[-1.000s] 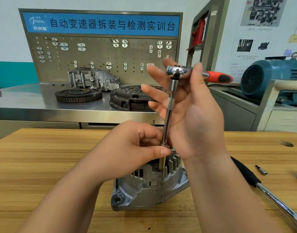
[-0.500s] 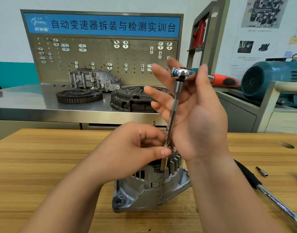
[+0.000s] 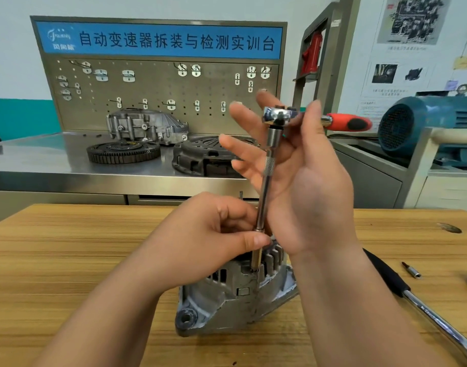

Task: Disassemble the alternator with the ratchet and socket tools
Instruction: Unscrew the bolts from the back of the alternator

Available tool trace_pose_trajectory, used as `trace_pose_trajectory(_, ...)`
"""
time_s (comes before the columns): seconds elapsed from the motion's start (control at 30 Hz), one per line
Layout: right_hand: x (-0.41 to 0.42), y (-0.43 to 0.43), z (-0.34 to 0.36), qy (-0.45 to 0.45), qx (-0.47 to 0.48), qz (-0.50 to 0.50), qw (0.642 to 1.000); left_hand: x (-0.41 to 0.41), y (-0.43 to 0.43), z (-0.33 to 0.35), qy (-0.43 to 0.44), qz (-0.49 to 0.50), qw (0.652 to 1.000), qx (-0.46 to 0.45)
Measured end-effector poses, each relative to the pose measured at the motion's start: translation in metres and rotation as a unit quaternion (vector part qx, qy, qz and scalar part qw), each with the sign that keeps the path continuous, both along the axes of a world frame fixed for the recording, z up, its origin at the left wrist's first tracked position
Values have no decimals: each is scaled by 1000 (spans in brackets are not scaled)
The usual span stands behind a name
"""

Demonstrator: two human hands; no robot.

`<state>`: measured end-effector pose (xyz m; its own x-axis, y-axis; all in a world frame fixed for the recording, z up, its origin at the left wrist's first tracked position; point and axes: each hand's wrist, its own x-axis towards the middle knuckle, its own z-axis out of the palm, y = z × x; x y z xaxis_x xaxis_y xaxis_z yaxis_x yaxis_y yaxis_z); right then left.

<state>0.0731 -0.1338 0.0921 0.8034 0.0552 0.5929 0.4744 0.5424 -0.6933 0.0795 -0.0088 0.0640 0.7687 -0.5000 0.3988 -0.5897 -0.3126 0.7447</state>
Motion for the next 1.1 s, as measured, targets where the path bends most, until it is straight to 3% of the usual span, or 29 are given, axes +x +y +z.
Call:
trace_pose_trajectory(0.23,-3,3,0,-109,-33,-68,991,2,-2,-3,-24,37,999,-20)
trace_pose_trajectory(0.5,0,-1,0,-7,-5,26,1000,0,2,1,0,-13,1000,-9)
trace_pose_trajectory(0.77,-4,1,1,-110,-43,-39,992,1,-4,-2,-16,35,999,-24)
trace_pose_trajectory(1.0,1,-2,0,-5,-3,16,1000,1,1,0,16,-7,1000,-17)
trace_pose_trajectory(1.1,1,-1,-1,-14,-6,6,1000,2,1,-2,2,13,1000,-19)
